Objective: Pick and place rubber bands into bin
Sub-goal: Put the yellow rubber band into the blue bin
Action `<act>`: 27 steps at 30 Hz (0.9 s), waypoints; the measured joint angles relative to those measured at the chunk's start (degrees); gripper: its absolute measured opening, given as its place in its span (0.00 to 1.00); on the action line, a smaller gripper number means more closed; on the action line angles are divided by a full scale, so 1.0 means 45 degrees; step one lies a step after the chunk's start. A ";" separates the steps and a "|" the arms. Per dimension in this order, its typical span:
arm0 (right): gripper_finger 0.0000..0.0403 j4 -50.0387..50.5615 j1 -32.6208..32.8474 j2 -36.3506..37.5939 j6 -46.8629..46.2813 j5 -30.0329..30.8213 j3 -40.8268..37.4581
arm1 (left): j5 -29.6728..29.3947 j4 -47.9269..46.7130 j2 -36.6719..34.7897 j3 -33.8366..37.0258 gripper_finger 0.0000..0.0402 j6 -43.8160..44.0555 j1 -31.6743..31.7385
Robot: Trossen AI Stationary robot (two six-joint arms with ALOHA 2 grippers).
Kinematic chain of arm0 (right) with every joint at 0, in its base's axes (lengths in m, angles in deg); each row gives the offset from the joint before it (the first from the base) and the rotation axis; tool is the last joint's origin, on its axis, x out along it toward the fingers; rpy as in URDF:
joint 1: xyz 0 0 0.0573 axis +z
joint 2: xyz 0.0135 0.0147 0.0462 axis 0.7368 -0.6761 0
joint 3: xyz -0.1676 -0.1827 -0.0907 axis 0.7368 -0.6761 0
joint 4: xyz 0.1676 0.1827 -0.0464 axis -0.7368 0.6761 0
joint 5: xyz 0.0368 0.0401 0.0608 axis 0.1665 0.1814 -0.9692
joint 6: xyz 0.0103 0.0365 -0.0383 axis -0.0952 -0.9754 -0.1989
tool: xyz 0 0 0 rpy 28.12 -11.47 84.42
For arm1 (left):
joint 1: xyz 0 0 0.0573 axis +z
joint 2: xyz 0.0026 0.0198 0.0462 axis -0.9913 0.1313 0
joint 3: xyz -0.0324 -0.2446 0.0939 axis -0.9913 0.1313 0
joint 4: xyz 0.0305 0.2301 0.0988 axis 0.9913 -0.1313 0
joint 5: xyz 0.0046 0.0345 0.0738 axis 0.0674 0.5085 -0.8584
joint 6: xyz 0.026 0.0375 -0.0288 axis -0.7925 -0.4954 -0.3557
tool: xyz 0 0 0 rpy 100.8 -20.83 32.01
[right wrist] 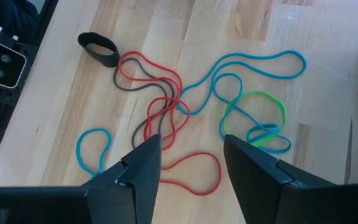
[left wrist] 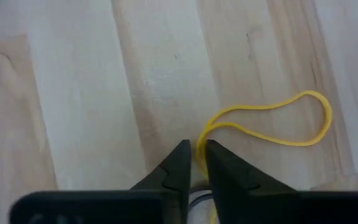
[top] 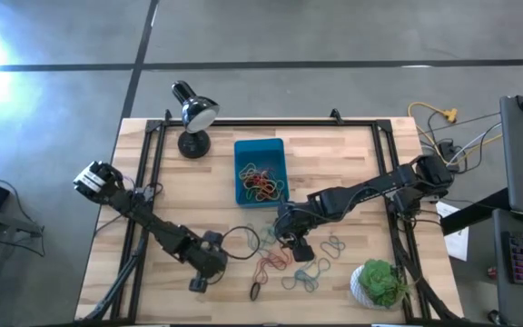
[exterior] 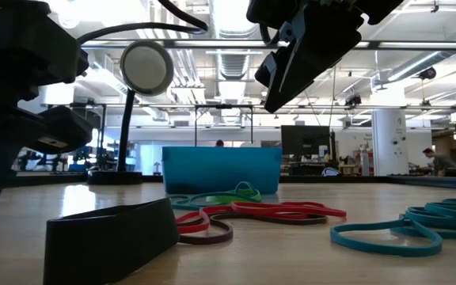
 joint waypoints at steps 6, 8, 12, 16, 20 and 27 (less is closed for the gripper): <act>0.42 0.0008 0.0000 0.0000 -0.0009 -0.0002 0.0000 | -0.0115 0.0035 0.0005 0.0000 0.00 -0.0010 -0.0030; 0.42 0.0008 0.0000 0.0000 -0.0018 -0.0002 0.0000 | -0.0318 -0.0010 0.0005 -0.0043 0.00 -0.0213 -0.0049; 0.42 0.0012 0.0000 0.0000 -0.0052 -0.0002 0.0000 | -0.0661 -0.0152 0.0018 -0.0224 0.00 -0.0724 -0.0052; 0.42 0.0017 0.0000 0.0000 -0.0052 -0.0002 0.0000 | -0.1408 -0.0239 0.0033 -0.0413 0.00 -0.1373 0.0006; 0.42 0.0022 0.0000 0.0000 -0.0052 -0.0002 0.0000 | -0.2242 -0.0239 -0.0243 -0.0452 0.00 -0.1781 0.0025; 0.42 0.0022 0.0000 0.0000 -0.0048 -0.0002 0.0000 | -0.3765 -0.0163 -0.1250 -0.0427 0.00 -0.2604 0.0030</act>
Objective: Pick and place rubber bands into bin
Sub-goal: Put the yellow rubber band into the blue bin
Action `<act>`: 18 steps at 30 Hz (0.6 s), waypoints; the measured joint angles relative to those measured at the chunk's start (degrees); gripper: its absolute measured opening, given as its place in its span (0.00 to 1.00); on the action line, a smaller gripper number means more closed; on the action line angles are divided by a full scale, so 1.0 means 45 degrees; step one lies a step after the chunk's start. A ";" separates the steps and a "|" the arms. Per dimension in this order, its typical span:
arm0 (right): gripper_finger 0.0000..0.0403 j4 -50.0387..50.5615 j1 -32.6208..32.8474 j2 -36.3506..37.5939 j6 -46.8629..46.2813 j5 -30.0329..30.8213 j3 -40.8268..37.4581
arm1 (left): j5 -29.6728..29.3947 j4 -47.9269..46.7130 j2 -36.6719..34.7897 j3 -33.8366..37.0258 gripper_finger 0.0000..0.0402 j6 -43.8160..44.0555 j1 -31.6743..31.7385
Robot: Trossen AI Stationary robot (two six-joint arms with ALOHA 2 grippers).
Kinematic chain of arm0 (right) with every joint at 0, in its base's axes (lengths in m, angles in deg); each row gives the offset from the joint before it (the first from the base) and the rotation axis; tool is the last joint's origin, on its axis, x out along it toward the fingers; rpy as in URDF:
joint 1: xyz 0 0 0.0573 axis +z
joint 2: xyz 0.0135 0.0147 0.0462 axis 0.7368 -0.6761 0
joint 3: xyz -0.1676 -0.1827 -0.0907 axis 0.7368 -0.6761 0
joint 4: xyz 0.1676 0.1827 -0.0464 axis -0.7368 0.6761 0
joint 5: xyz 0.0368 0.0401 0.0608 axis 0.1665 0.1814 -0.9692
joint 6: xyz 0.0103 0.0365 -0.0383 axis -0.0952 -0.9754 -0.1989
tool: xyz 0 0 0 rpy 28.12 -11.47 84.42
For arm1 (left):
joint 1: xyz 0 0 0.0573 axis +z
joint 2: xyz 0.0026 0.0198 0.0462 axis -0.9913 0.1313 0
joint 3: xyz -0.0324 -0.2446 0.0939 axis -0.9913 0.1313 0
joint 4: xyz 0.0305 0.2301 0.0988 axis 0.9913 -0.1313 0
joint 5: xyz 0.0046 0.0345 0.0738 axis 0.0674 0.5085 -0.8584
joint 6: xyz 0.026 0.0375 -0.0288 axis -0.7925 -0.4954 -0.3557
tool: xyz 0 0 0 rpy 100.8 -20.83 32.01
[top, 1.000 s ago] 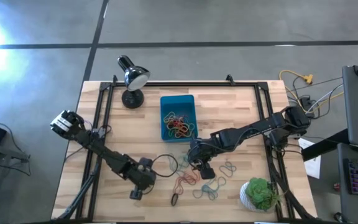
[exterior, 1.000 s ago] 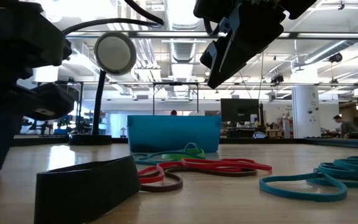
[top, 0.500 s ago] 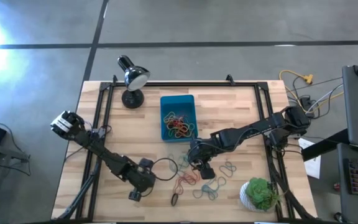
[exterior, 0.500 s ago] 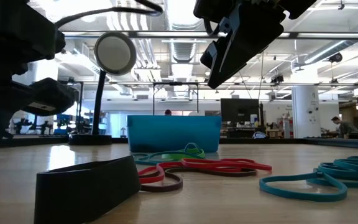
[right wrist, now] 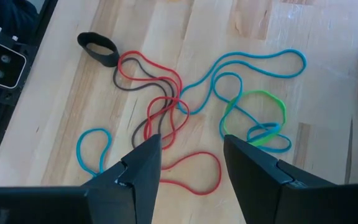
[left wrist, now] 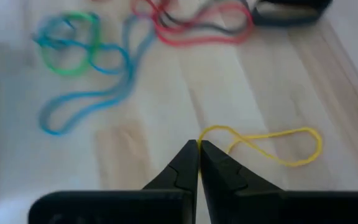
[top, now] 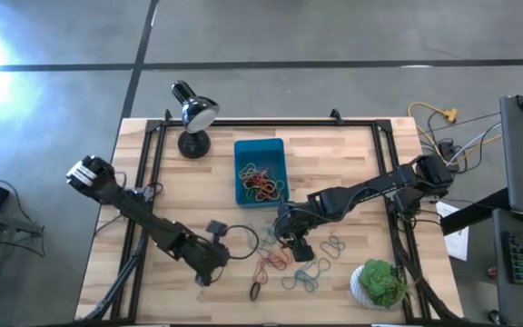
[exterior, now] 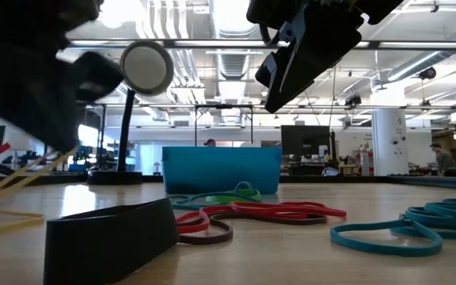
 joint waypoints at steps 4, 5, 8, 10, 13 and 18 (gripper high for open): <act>0.42 0.0000 0.0000 0.0000 0.0001 0.0002 0.0000 | -0.1333 0.0021 -0.0673 -0.0015 0.00 -0.0649 0.0000; 0.42 0.0000 0.0000 0.0000 0.0001 0.0000 0.0000 | -0.1725 0.0021 -0.0856 -0.0015 0.00 -0.0765 0.0000; 0.42 0.0000 0.0000 0.0000 0.0001 0.0001 0.0000 | -0.2938 0.0029 -0.1477 0.0010 0.00 -0.1224 0.0000; 0.42 0.0005 0.0000 0.0000 0.0001 0.0002 0.0000 | -0.3840 0.0034 -0.1820 0.0000 0.00 -0.1608 0.0000; 0.42 0.0005 0.0000 0.0000 0.0001 0.0000 0.0000 | -0.4944 0.0076 -0.2403 -0.0034 0.00 -0.2412 0.0005; 0.42 0.0007 0.0000 0.0000 0.0001 0.0003 0.0000 | -0.6486 0.0196 -0.3361 -0.0009 0.00 -0.3741 0.0366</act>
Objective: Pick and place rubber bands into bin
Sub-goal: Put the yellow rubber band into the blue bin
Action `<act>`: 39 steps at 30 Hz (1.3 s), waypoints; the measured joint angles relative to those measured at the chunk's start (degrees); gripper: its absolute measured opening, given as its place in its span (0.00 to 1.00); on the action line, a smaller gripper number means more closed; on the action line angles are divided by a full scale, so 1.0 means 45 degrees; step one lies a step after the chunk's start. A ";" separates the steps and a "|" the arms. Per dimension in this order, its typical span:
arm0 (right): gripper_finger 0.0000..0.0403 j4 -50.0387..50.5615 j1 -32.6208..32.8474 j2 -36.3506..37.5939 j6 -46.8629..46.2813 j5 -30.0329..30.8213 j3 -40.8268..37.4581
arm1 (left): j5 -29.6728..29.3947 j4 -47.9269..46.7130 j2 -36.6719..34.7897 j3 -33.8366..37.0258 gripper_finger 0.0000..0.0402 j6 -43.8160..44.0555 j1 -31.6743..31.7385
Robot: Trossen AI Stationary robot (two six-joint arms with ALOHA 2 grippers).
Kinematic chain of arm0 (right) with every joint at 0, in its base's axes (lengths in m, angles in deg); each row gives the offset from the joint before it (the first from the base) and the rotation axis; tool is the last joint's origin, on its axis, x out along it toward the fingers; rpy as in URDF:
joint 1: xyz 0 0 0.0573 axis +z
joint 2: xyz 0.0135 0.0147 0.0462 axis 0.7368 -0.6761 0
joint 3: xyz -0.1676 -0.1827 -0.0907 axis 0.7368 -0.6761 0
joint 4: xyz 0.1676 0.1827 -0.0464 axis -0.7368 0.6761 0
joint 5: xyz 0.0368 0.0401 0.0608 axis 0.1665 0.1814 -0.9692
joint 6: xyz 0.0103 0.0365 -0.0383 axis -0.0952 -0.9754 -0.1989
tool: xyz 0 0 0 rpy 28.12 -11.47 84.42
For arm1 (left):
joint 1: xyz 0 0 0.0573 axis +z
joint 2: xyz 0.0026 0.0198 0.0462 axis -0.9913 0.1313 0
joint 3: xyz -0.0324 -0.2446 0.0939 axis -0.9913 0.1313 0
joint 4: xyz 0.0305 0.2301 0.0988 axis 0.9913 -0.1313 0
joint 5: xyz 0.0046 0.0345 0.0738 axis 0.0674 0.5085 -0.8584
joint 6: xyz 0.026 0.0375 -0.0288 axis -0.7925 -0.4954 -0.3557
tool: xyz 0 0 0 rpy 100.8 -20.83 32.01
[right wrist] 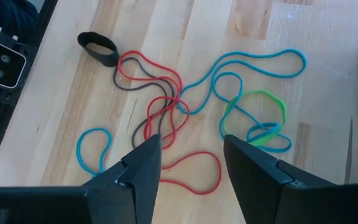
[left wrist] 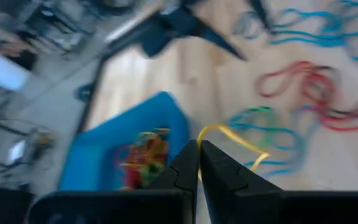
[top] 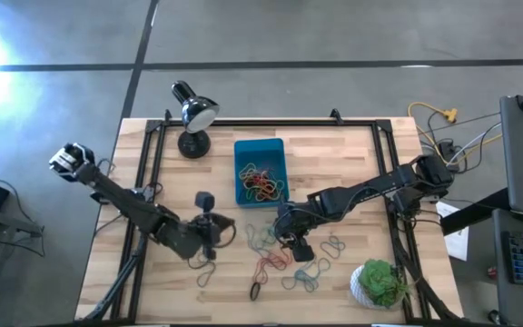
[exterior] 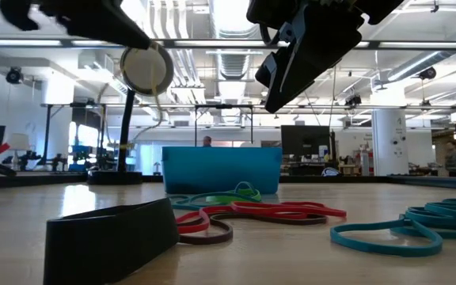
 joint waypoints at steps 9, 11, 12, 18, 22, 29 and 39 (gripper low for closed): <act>0.42 -0.0009 0.0000 0.0000 0.0005 0.0002 0.0000 | -0.0298 0.0763 -0.1152 0.0037 0.00 -0.2743 0.2320; 0.42 -0.0012 0.0000 0.0000 0.0003 0.0002 0.0000 | -0.0271 0.0979 -0.1157 0.0043 0.00 -0.3135 0.3017; 0.42 -0.0012 0.0000 0.0000 0.0005 0.0002 0.0000 | -0.0256 0.1164 -0.1127 0.0043 0.00 -0.3359 0.3368; 0.42 -0.0052 0.0000 0.0000 0.0122 0.0026 -0.0017 | 0.1069 0.2297 -0.0706 0.0057 0.00 -0.4318 0.5557; 0.42 -0.0109 0.0000 0.0000 0.0226 0.0031 -0.0072 | 0.2557 0.3207 -0.0305 0.0035 0.00 -0.4782 0.7046; 0.42 -0.0138 -0.0005 0.0000 0.0344 0.0672 -0.0199 | 0.5152 0.4128 0.0746 -0.0084 0.00 -0.4899 0.9402; 0.42 -0.0494 -0.0029 0.0000 0.0596 0.0711 -0.0452 | 0.6900 0.5306 0.2586 -0.0267 0.00 -0.4890 1.0801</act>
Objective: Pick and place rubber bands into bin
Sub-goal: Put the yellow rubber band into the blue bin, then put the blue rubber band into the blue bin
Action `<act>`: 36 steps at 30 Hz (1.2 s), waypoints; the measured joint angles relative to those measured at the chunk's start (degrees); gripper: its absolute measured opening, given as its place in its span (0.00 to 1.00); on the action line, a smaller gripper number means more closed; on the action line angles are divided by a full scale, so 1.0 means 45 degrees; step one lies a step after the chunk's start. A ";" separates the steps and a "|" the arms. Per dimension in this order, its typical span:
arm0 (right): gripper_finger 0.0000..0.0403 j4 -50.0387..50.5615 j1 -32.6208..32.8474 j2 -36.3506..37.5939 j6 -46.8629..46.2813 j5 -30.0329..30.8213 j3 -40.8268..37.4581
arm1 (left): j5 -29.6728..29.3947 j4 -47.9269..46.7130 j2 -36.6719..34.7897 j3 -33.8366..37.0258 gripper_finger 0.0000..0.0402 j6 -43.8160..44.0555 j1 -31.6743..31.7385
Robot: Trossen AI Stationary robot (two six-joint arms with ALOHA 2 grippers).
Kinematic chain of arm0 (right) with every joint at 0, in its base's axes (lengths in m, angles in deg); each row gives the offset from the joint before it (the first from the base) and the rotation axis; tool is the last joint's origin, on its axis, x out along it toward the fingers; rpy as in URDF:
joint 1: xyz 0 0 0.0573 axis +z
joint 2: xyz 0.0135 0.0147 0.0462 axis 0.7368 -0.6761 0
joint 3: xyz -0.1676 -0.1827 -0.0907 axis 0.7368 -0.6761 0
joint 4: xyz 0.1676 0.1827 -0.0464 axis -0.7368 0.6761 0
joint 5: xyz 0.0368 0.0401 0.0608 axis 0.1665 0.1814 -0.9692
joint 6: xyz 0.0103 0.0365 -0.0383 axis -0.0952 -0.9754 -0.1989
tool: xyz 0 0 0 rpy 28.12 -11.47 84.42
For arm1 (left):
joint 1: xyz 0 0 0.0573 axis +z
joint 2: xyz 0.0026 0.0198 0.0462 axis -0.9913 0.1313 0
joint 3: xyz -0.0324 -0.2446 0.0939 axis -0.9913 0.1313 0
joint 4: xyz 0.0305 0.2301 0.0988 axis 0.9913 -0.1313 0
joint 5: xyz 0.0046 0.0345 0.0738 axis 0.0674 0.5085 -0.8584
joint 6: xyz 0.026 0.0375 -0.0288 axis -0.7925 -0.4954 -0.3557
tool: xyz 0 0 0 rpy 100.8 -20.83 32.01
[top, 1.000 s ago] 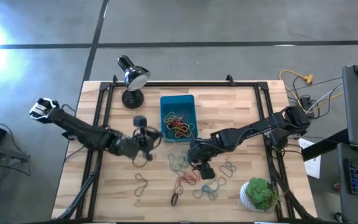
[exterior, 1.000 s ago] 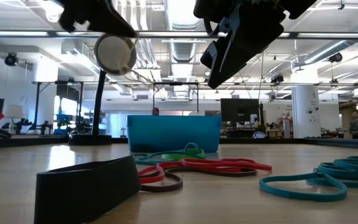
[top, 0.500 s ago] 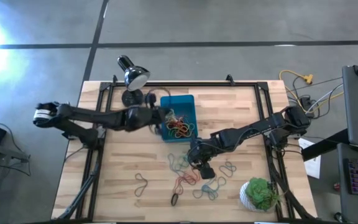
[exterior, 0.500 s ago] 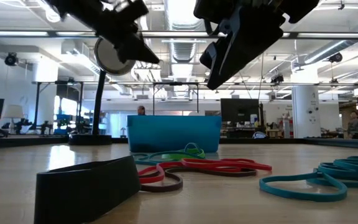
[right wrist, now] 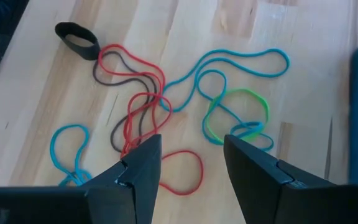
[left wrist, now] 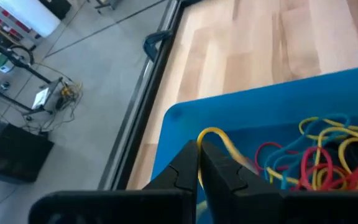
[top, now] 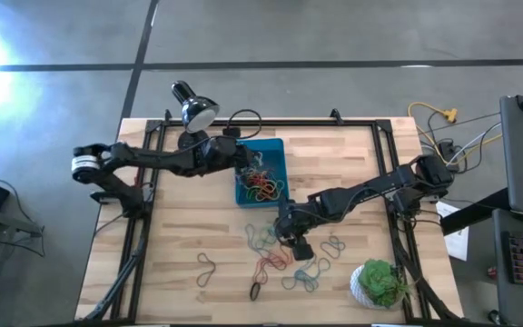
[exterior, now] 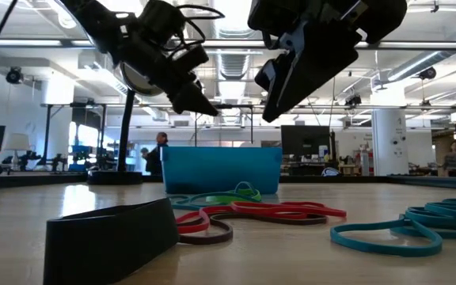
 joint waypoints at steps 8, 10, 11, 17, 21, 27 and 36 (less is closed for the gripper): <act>0.42 -0.0251 -0.0044 0.0000 0.0088 0.0011 -0.0024 | 0.0372 0.0054 0.0861 -0.0539 0.00 0.0000 0.0004; 0.42 -0.0271 -0.0049 0.0000 0.0084 0.0061 -0.0039 | 0.0411 -0.0321 0.0911 -0.0649 0.01 0.0000 0.0008; 0.42 -0.0266 -0.0058 0.0000 0.0088 0.0137 -0.0044 | 0.0444 -0.0390 0.0947 -0.0692 0.02 0.0000 0.0004; 0.42 -0.0266 -0.0083 0.0000 0.0022 0.0645 -0.0050 | 0.0481 -0.0470 0.0951 -0.0682 0.15 0.0010 0.0004; 0.42 -0.0274 -0.0116 0.0000 -0.0324 0.1220 -0.0209 | 0.0477 -0.0822 0.0874 -0.0682 0.21 0.0188 -0.0114; 0.42 -0.2137 -0.0121 0.0000 -0.0562 0.1870 -0.1326 | 0.0479 -0.2572 0.0282 -0.0677 0.22 0.1418 -0.0320; 0.42 -0.4530 -0.0121 -0.0005 -0.0517 0.2006 -0.2574 | 0.0543 -0.5452 -0.1609 -0.0221 0.22 0.3053 -0.1613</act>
